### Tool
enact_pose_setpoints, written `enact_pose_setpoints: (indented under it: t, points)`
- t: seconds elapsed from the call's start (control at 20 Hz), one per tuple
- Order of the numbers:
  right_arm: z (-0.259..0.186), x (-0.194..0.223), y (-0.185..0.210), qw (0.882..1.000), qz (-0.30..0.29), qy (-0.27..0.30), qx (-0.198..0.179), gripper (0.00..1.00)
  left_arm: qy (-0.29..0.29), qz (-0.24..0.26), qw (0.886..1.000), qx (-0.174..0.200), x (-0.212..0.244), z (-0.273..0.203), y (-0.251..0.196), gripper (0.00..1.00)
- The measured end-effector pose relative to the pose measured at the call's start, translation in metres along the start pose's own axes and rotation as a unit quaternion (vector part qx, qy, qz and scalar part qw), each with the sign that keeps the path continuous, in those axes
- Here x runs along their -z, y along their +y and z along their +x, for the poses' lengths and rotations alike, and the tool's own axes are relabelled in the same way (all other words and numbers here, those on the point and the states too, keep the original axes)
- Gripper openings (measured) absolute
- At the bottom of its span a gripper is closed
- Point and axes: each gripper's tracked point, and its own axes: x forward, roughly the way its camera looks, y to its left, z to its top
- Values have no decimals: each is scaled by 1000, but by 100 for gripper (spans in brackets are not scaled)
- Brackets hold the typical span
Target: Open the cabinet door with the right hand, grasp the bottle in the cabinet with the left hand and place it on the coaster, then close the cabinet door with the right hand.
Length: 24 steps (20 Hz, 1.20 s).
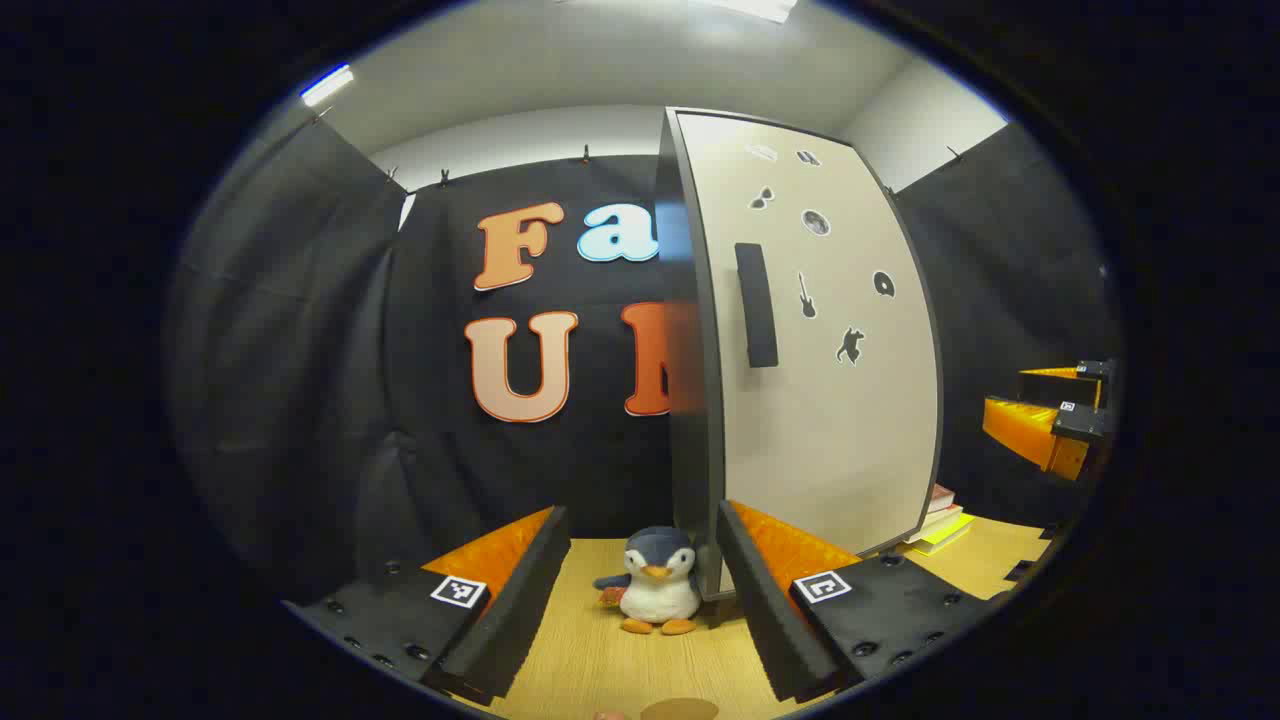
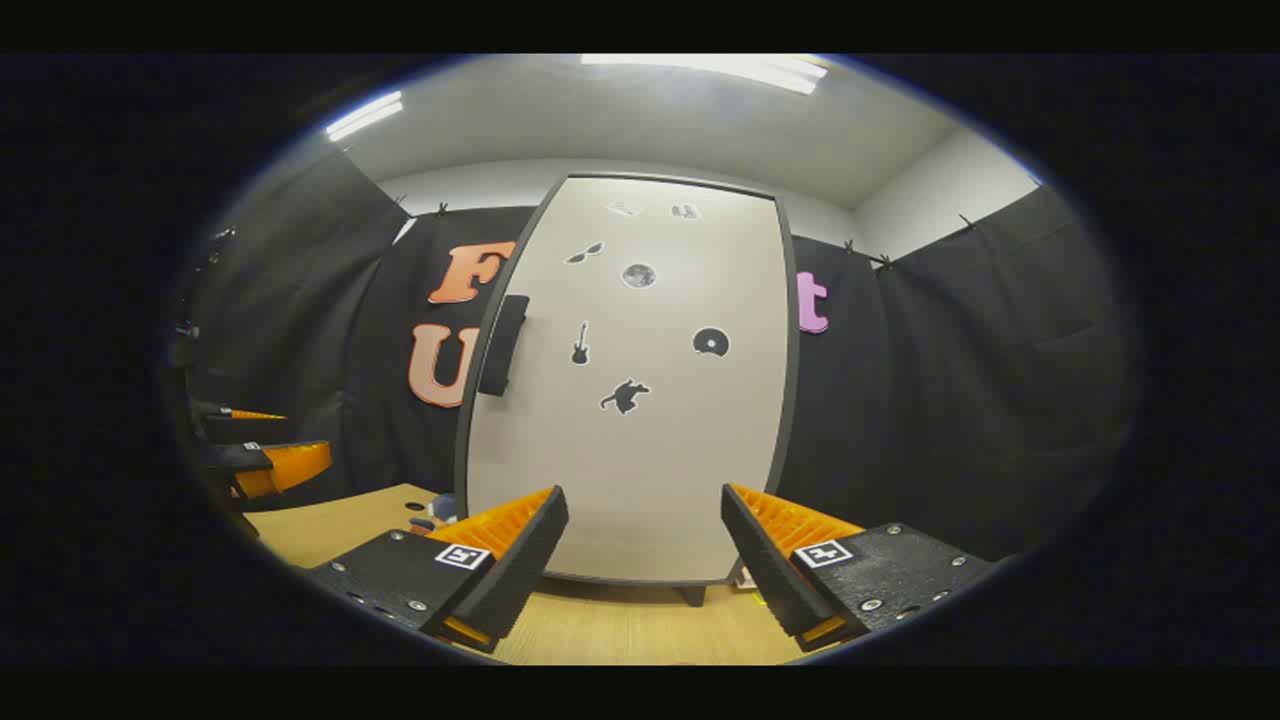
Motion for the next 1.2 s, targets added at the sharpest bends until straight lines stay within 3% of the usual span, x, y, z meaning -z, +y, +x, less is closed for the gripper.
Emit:
enact_pose_setpoints:
  t: [0.2, 0.35, 0.65, 0.9, 1.2]
  points:
    - [-4, 3, -4, 999, 20, 2, 25, 95, 16, -18, 999, -32, 2, -8, 17, 96]
    - [-15, 6, 2, 1000, 0, 4, 30, 95, 24, -11, 999, -40, 3, -9, 26, 96]
    - [-26, 3, 30, 999, -36, -3, 22, 95, -7, -22, 1000, -13, -20, -6, 19, 96]
    - [-18, -7, 59, 999, -33, -13, 0, 95, -8, -36, 999, 16, -21, -11, -2, 95]
    - [16, -36, 80, 999, -26, -21, -10, 95, -7, -24, 1000, 8, -25, -20, 13, 94]
